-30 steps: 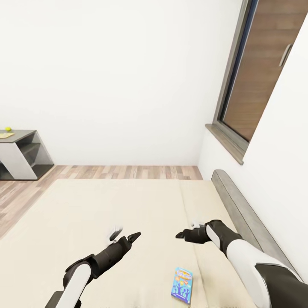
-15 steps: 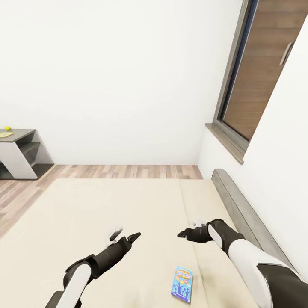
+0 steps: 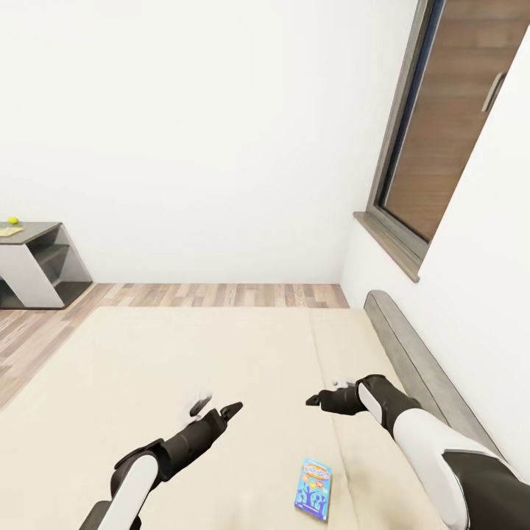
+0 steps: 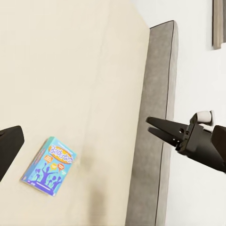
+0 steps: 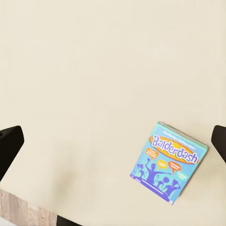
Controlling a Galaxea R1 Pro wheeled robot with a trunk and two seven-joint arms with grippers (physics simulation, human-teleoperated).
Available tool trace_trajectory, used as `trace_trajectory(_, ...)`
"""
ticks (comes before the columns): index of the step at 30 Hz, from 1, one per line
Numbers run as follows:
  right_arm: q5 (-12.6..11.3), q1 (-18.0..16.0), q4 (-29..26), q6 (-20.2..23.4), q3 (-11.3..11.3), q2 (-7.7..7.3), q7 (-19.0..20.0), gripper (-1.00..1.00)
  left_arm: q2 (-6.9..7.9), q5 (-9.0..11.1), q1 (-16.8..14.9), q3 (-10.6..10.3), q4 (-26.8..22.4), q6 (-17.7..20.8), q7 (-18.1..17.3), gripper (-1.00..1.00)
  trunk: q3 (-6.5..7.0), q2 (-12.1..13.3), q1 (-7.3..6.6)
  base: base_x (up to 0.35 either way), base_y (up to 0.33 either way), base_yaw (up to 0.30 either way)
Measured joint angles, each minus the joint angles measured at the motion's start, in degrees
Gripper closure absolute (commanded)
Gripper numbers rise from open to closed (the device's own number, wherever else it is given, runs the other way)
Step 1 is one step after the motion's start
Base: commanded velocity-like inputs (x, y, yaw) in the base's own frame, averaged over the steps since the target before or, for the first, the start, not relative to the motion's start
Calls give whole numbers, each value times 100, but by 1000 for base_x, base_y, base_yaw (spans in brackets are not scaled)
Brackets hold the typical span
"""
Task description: Put all the toys in the child's room - the three board games (two on the bed and one on the table), the two jigsaw puzzles on the table, and the tennis ball on the table - inside the toy box on the table in the child's room.
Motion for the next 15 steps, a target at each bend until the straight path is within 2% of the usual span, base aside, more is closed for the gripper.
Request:
trace_trajectory(9, 0, -30, -85, 72, 0, -14, -6, -100, -5, -1, -6, -6, 39, -10, 7, -100, -50, 0, 0, 0, 0, 0)
trace_trajectory(15, 3, -35, -110, 276, 0, -17, -7, -100, -7, -3, -8, -5, 48, -14, 11, -100, -100, 0, 0, 0, 0, 0)
